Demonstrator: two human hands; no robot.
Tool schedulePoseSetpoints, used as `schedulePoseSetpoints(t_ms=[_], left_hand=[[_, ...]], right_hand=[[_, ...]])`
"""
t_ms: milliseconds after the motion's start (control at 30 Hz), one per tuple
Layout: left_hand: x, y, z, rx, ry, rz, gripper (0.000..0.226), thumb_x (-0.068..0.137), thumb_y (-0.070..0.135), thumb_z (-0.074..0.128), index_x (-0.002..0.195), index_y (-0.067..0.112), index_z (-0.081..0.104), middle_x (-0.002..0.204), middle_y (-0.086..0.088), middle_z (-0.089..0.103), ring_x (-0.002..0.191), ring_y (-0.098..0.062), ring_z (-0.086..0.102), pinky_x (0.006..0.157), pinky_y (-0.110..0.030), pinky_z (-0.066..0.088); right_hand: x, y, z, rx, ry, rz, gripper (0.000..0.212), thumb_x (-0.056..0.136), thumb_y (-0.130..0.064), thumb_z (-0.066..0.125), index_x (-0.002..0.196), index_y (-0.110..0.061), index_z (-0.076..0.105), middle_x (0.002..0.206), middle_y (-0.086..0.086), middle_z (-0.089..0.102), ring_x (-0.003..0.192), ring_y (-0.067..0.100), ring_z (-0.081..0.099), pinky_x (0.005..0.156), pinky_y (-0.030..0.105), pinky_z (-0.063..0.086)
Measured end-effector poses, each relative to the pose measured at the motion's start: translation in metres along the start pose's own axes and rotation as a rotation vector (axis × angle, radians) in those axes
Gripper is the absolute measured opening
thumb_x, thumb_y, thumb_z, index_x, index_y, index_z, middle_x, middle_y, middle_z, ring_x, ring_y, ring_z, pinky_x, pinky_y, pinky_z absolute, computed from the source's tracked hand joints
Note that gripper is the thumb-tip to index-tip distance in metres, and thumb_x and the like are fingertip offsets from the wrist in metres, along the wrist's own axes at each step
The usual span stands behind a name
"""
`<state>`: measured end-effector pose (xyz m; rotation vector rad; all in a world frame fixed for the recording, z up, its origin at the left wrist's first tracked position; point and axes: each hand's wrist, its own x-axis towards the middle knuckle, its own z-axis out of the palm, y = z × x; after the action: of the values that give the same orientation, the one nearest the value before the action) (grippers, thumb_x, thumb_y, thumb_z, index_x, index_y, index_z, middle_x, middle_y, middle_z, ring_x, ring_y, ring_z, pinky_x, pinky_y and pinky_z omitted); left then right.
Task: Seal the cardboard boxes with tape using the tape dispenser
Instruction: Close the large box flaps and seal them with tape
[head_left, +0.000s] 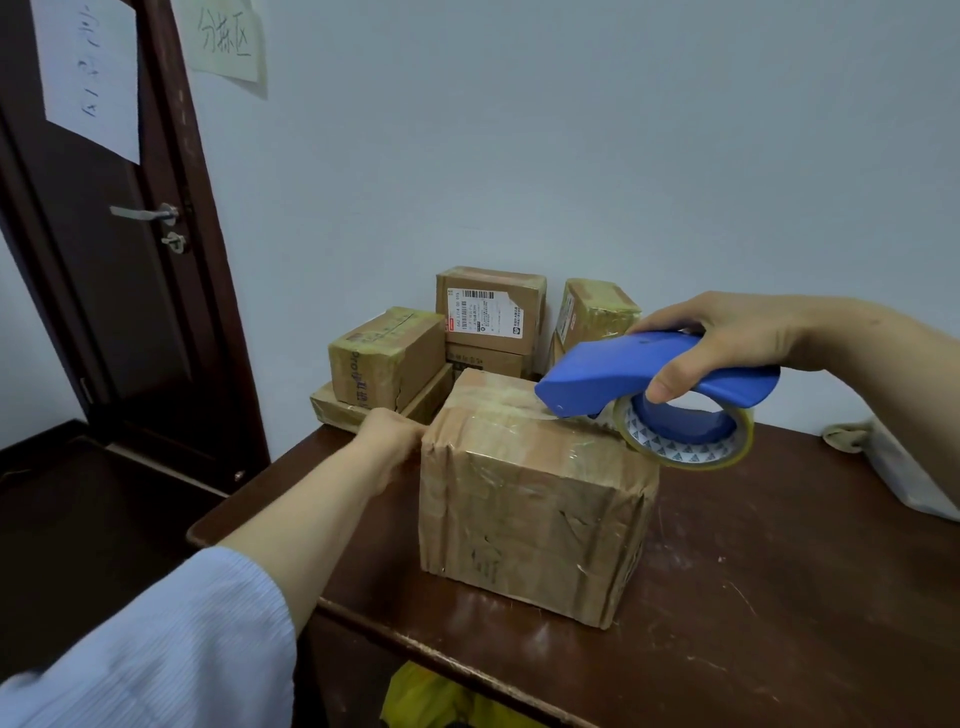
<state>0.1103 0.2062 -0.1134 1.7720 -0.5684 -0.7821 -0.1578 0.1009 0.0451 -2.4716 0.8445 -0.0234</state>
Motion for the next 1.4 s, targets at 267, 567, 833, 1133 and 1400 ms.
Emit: schedulePoseSetpoints(t_ms=[267, 567, 833, 1133, 1400], left_hand=[[0.001, -0.003, 0.006, 0.101, -0.018, 0.032, 0.020, 0.095, 0.003, 0.049, 0.099, -0.005, 0.067, 0.080, -0.013, 0.060, 0.079, -0.026, 0.055, 0.077, -0.031, 0.042], [0.000, -0.005, -0.005, 0.492, 0.060, 0.099, 0.030, 0.094, 0.016, 0.052, 0.118, 0.000, 0.062, 0.109, -0.015, 0.065, 0.097, -0.029, 0.061, 0.080, -0.036, 0.053], [-0.046, 0.081, 0.027, 0.720, -0.053, 0.699, 0.039, 0.102, 0.017, 0.037, 0.139, 0.013, 0.049, 0.147, -0.003, 0.045, 0.136, -0.017, 0.039, 0.108, -0.027, 0.030], [-0.041, 0.065, 0.059, 1.126, -0.206, 0.591, 0.040, 0.102, 0.016, 0.027, 0.138, 0.003, 0.035, 0.147, -0.015, 0.036, 0.135, -0.026, 0.033, 0.110, -0.035, 0.023], [-0.033, 0.061, 0.061, 1.258, -0.240, 0.601, 0.052, 0.105, 0.030, 0.016, 0.151, 0.005, 0.014, 0.160, -0.011, 0.013, 0.147, -0.022, 0.012, 0.118, -0.033, 0.009]], right_hand=[[0.005, 0.000, 0.001, -0.006, -0.017, -0.005, 0.072, 0.032, -0.059, 0.072, 0.101, -0.037, 0.068, 0.097, -0.009, 0.069, 0.074, 0.010, 0.066, 0.062, 0.021, 0.049], [0.006, 0.003, 0.000, -0.025, -0.007, 0.034, 0.073, 0.034, -0.059, 0.073, 0.102, -0.036, 0.067, 0.105, -0.006, 0.067, 0.088, 0.018, 0.066, 0.074, 0.029, 0.054], [0.007, -0.005, 0.000, -0.061, -0.008, 0.080, 0.056, 0.072, -0.037, 0.077, 0.123, -0.042, 0.055, 0.134, -0.014, 0.047, 0.117, 0.015, 0.050, 0.095, 0.031, 0.040], [-0.005, -0.003, -0.002, -0.074, -0.030, 0.006, 0.066, 0.063, -0.049, 0.075, 0.125, -0.044, 0.056, 0.133, -0.022, 0.046, 0.119, 0.009, 0.048, 0.092, 0.026, 0.036], [-0.015, 0.015, -0.007, -0.095, -0.063, -0.047, 0.070, 0.057, -0.032, 0.068, 0.119, -0.059, 0.051, 0.121, -0.035, 0.047, 0.096, -0.008, 0.056, 0.069, 0.015, 0.042]])
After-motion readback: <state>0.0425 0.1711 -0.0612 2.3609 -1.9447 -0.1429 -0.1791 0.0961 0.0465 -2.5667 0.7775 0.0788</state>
